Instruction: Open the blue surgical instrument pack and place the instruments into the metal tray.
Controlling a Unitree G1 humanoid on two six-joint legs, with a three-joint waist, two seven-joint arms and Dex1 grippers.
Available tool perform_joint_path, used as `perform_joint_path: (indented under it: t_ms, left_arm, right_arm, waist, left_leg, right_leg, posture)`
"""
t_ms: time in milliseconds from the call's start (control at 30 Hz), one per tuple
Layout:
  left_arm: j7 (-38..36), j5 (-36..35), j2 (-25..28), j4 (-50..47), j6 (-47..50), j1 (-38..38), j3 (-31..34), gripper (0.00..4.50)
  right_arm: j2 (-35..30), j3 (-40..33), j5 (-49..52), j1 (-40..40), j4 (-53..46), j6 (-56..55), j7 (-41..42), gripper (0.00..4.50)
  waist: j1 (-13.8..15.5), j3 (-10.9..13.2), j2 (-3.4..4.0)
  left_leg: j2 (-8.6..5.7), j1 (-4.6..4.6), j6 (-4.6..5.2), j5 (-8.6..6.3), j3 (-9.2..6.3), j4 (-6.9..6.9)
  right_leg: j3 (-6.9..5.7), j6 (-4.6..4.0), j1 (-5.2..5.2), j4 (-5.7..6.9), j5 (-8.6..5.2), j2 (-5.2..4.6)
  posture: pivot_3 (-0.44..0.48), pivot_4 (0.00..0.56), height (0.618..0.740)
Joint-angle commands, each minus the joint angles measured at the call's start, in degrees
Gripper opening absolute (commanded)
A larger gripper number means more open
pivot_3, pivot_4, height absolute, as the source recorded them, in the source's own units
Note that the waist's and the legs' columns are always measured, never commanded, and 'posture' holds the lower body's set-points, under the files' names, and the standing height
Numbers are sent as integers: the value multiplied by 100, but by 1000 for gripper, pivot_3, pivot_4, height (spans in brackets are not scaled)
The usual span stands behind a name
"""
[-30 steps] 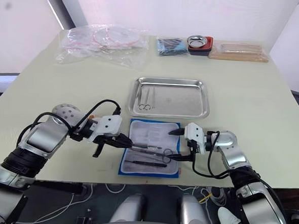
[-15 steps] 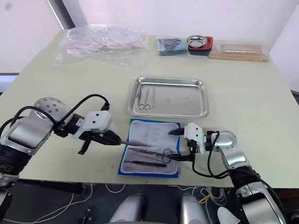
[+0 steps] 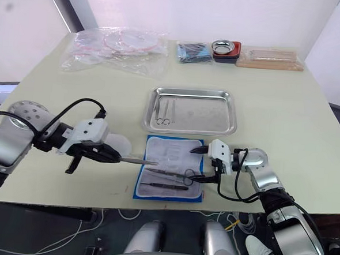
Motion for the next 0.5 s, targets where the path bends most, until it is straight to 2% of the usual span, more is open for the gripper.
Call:
perform_joint_path:
  t_ms: [33,267,500]
  left_arm:
    - [127,-303,43,-223,317,-110,388,20]
    - [1205,-530,-540,-390,1110,-391,642,20]
    - [3029,-658,-1810,-789,2560,-709,705,20]
  right_arm:
    - [-88,451,-763,290,684,159,-101,4500]
    - [-86,460,-771,258,722,142,-93,4500]
    - [-96,471,-780,227,771,119,-77,4500]
  waist:
    - [0,1,-3]
    - [-1,0,-9]
    - [-7,-6,-31]
  left_leg:
    - [0,0,0,0,0,0]
    - [0,2,0,0,-1,0]
    - [-3,3,0,0,-5,4]
  right_leg:
    - [0,0,0,0,0,0]
    - [0,1,1,2,0,3]
    - [0,3,6,4,2,8]
  posture:
    - [0,150,740]
    - [0,150,740]
    - [0,150,740]
